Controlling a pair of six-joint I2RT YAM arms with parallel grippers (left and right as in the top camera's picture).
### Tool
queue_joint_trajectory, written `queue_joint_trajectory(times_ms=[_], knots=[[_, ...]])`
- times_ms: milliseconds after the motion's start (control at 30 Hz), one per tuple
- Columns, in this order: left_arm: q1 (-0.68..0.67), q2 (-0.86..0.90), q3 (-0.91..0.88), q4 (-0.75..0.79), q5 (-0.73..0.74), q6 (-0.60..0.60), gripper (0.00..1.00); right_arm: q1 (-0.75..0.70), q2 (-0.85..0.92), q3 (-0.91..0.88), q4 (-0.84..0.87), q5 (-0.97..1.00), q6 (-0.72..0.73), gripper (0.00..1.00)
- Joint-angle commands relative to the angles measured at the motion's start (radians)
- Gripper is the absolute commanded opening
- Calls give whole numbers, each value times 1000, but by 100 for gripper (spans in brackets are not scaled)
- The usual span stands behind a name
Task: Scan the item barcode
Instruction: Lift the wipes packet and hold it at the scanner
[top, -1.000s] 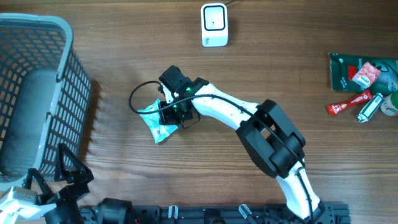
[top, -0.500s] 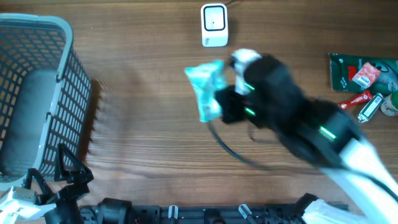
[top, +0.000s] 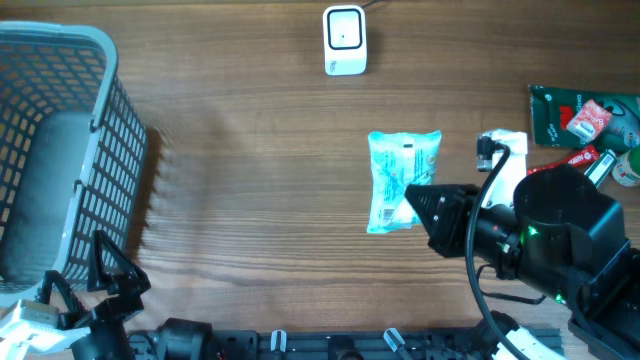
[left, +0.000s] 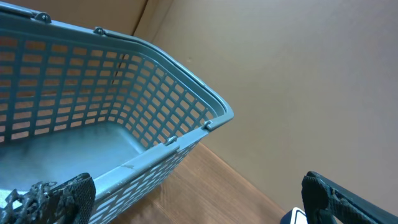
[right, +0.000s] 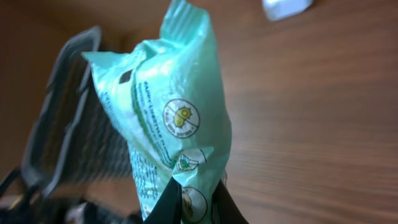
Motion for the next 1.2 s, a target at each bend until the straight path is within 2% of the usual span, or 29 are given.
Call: queue_joint_trajectory(times_ms=[0,33,67,100,133,267,333,367,533,633,733,800,1000,1067,1100,1167], knots=[[4,-1,2,2,-10,-3,100,0,61,-119,125,515,-81,4],[4,-1,2,2,-10,-3,100,0,94,-180,228,631,-148,4],[4,-1,2,2,-10,-3,100,0,152,-245,404,764,-301,5],[4,-1,2,2,-10,-3,100,0,264,-294,692,927,-529,5],[4,-1,2,2,-10,-3,100,-5,340,-298,860,976,-670,4],[4,-1,2,2,-10,-3,100,-59,740,-298,1684,828,-1448,4],[4,-1,2,2,-10,-3,100,-103,973,-294,2135,798,-1713,4],[4,-1,2,2,-10,-3,100,-120,1071,-285,2262,766,-1794,4],[4,-1,2,2,-10,-3,100,-149,1375,-152,2278,570,-1986,5],[4,-1,2,2,-10,-3,100,-154,1423,-70,2278,581,-2182,4],[4,-1,2,2,-10,-3,100,-161,1423,-53,2258,537,-2290,5],[4,-1,2,2,-10,-3,100,-180,1423,-53,2124,520,-2397,5],[4,-1,2,2,-10,-3,100,-175,1388,-53,2136,573,-2431,4],[4,-1,2,2,-10,-3,100,-180,1312,-53,2136,715,-2341,4],[4,-1,2,2,-10,-3,100,-192,1262,-53,2136,866,-2237,4],[4,-1,2,2,-10,-3,100,-246,1202,-53,2135,1213,-2133,4]])
